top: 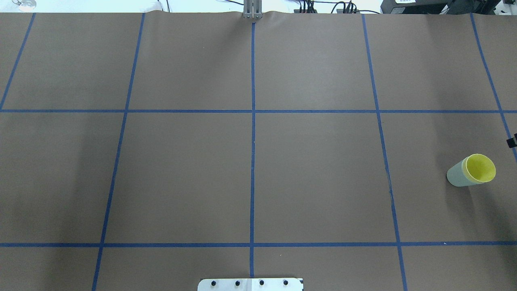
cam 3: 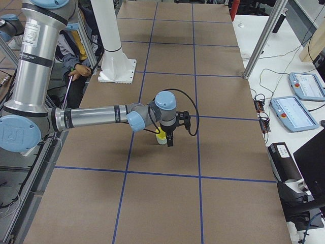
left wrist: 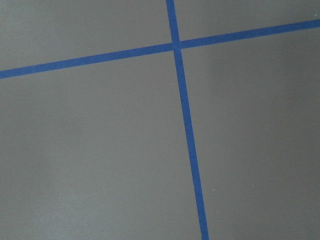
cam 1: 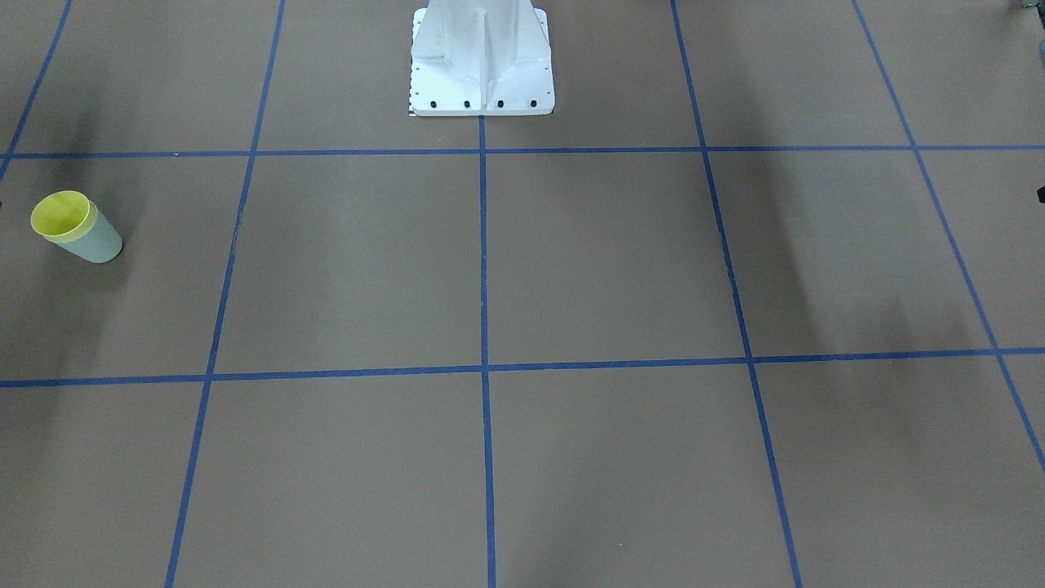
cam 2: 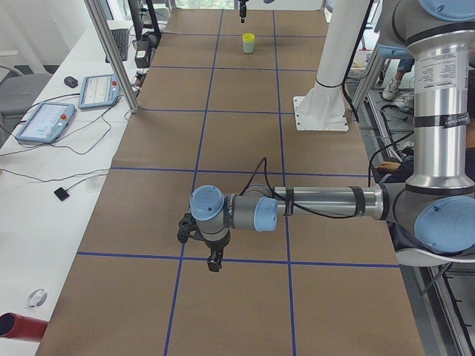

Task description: Transfer and stack yellow cup on green cup

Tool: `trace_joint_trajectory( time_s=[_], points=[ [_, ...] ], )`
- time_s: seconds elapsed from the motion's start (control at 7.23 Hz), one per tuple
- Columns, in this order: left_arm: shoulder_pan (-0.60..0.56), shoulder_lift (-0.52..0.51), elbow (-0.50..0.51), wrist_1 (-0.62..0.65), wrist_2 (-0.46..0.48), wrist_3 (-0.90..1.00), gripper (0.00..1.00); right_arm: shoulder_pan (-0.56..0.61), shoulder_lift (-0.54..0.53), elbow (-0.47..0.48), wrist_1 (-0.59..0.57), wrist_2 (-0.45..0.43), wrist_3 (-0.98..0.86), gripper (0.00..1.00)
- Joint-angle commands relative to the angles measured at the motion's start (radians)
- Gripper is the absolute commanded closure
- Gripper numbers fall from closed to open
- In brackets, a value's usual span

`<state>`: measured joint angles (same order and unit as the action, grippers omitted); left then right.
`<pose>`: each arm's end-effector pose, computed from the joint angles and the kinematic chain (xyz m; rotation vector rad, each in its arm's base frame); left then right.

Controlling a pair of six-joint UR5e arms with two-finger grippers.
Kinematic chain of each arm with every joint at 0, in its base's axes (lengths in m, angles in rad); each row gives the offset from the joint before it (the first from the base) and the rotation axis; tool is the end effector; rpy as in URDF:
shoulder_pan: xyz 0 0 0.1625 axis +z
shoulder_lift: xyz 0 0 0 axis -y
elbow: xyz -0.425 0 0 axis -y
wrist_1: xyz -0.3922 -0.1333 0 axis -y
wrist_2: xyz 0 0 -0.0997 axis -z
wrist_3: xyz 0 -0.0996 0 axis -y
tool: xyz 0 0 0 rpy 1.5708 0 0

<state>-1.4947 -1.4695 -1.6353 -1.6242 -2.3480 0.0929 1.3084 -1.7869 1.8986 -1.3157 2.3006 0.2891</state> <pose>-0.0291 -0.4533 0.6691 0.0223 0.7780 0.1668 -0.0439 -0.4213 0.5674 0.1406 -0.7894 -0.1086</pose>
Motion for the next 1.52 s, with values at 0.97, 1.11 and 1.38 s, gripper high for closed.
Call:
trace_joint_trajectory(
  time_s=[0.97,1.11,1.38],
  points=[
    [-0.001,0.000,0.000,0.001,-0.001,-0.001,0.00,0.345,0.031,-0.104,-0.413,-0.075,-0.613,0.00],
    [-0.001,0.001,0.000,0.001,0.001,-0.001,0.00,0.345,0.031,-0.105,-0.413,-0.075,-0.613,0.00],
    [-0.001,0.002,0.000,0.001,0.001,-0.001,0.00,0.345,0.031,-0.110,-0.415,-0.073,-0.613,0.00]
  ],
)
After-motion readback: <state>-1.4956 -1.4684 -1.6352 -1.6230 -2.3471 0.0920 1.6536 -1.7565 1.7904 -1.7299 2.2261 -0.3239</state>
